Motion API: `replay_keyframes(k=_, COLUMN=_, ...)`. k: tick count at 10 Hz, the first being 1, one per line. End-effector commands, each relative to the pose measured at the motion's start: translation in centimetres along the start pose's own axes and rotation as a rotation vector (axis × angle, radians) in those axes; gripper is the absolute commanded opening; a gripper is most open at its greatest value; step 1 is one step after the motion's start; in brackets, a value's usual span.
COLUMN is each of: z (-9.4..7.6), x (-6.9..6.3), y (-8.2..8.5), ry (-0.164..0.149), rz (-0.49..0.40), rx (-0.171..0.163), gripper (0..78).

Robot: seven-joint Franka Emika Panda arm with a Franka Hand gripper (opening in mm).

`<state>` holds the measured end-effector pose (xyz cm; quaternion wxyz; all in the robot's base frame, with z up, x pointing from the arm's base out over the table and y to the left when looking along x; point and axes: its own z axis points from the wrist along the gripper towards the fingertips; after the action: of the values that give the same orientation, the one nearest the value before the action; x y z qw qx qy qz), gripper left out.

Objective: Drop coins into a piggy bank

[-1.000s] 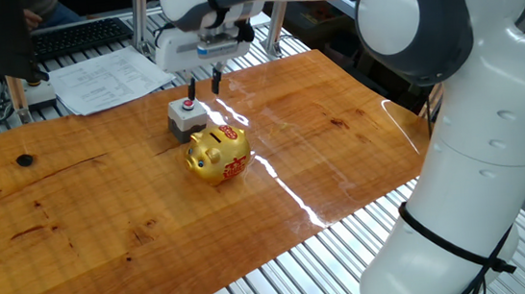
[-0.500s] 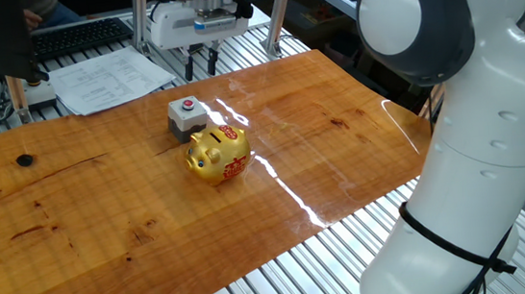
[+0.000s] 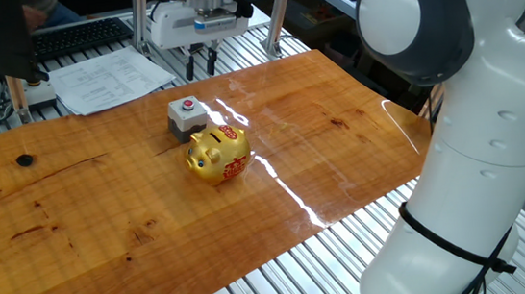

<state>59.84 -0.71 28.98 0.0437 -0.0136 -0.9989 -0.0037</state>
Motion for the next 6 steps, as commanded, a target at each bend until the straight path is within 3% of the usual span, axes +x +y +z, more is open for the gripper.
replay_keyframes(k=1, z=-0.45, x=-0.40, y=-0.09, ry=0.004, rz=-0.012, rx=-0.008, gripper=1.2)
replay_keyframes(k=6, z=-0.87, x=-0.92, y=-0.26, ry=0.003, rz=-0.028, rx=-0.008, gripper=1.2)
